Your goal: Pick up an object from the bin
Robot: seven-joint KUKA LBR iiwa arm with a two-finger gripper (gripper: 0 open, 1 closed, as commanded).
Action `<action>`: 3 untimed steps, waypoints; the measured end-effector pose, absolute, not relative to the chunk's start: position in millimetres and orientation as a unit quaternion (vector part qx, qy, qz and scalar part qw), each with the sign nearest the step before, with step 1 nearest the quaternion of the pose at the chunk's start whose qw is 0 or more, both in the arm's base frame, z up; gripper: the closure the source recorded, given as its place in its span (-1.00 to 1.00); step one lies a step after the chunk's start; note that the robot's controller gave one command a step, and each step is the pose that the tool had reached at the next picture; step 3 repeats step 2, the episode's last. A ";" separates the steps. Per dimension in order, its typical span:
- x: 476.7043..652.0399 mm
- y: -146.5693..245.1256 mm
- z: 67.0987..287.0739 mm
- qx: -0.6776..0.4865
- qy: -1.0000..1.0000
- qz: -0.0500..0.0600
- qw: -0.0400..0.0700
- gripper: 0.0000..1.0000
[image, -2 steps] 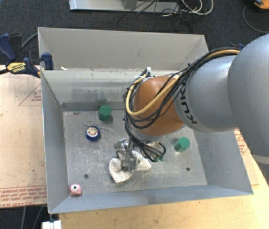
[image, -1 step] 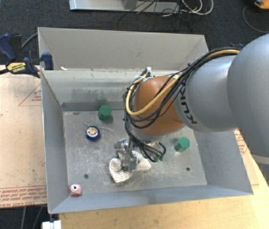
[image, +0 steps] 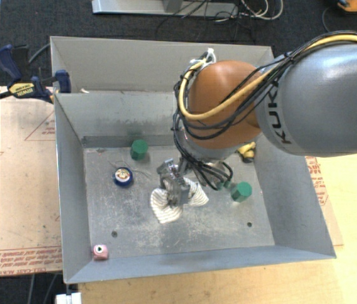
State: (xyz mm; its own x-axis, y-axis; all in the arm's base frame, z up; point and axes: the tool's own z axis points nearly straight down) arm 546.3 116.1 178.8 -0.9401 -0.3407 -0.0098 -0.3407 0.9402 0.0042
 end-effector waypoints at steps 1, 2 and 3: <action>546.3 116.1 178.8 -0.173 0.985 0.003 0.004 1.00; 547.6 117.0 314.6 -0.158 0.987 0.003 0.006 1.00; 547.6 117.0 314.6 -0.158 0.987 0.003 0.006 1.00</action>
Offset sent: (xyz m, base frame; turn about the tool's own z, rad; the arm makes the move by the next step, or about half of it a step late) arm 0.0004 0.0005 0.1357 0.0297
